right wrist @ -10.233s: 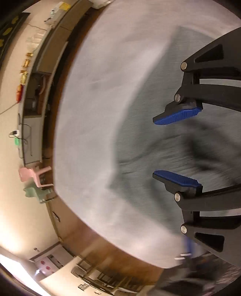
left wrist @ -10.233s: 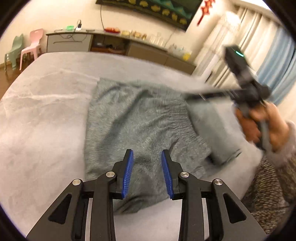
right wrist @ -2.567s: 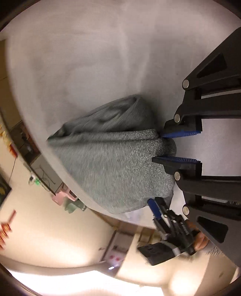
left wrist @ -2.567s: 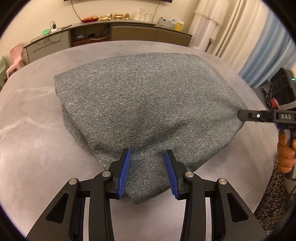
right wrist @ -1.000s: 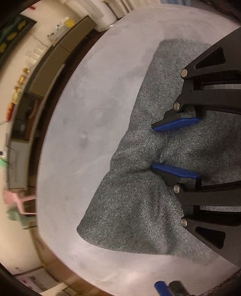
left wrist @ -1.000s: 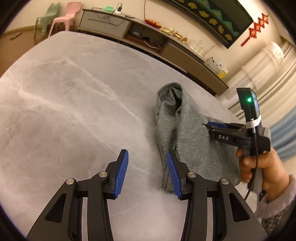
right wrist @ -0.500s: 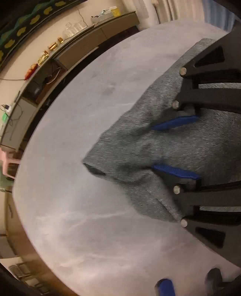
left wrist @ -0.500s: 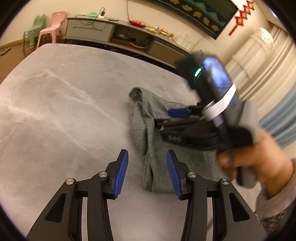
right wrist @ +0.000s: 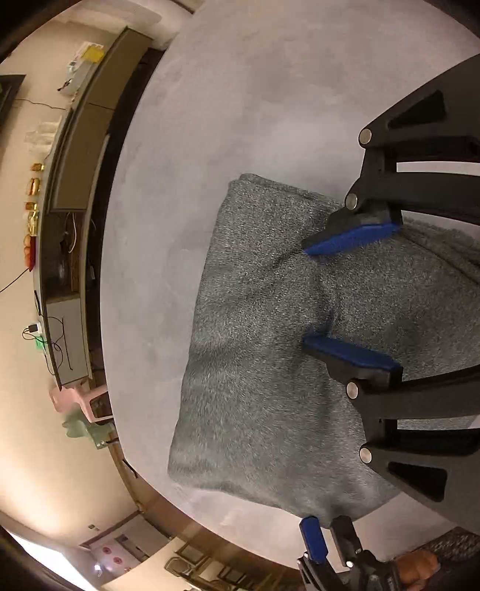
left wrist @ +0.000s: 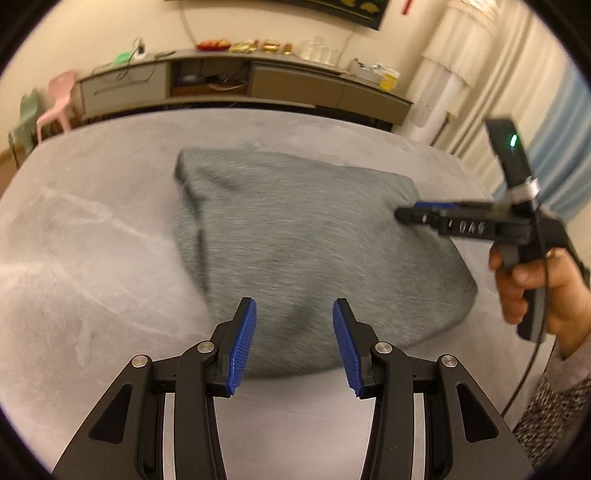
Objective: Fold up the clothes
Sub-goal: 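Open both grippers and withdraw them from the folded sweatpants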
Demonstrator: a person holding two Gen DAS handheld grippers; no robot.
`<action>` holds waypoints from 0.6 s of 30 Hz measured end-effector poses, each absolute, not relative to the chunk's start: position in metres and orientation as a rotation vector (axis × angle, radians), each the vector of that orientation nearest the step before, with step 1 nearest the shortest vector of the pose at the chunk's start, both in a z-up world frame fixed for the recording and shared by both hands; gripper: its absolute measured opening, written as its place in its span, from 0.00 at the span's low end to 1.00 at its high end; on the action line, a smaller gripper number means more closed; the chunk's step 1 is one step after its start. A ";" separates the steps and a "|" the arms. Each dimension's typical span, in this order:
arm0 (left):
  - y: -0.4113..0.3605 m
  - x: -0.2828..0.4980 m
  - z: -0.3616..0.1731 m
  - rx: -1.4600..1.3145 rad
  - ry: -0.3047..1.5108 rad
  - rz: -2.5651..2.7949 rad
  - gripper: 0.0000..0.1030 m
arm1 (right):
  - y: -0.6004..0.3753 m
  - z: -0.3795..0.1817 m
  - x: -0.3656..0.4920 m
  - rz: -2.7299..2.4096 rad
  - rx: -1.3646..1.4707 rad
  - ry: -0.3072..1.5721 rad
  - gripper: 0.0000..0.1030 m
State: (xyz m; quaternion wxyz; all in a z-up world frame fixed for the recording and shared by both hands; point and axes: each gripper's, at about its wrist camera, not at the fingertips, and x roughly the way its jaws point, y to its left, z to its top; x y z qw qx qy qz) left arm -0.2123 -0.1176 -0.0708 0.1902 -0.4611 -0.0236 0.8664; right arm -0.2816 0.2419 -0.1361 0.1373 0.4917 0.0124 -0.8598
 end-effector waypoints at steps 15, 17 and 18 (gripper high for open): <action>-0.099 -0.200 -0.083 -1.340 0.060 2.513 0.53 | 0.247 -0.129 -0.146 -2.496 1.410 -0.156 0.55; -0.109 -0.208 -0.088 -1.353 0.033 2.536 0.53 | 0.229 -0.124 -0.145 -2.512 1.401 0.016 0.55; -0.113 -0.212 -0.090 -1.365 0.011 2.537 0.53 | 0.220 -0.124 -0.144 -2.518 1.402 0.122 0.55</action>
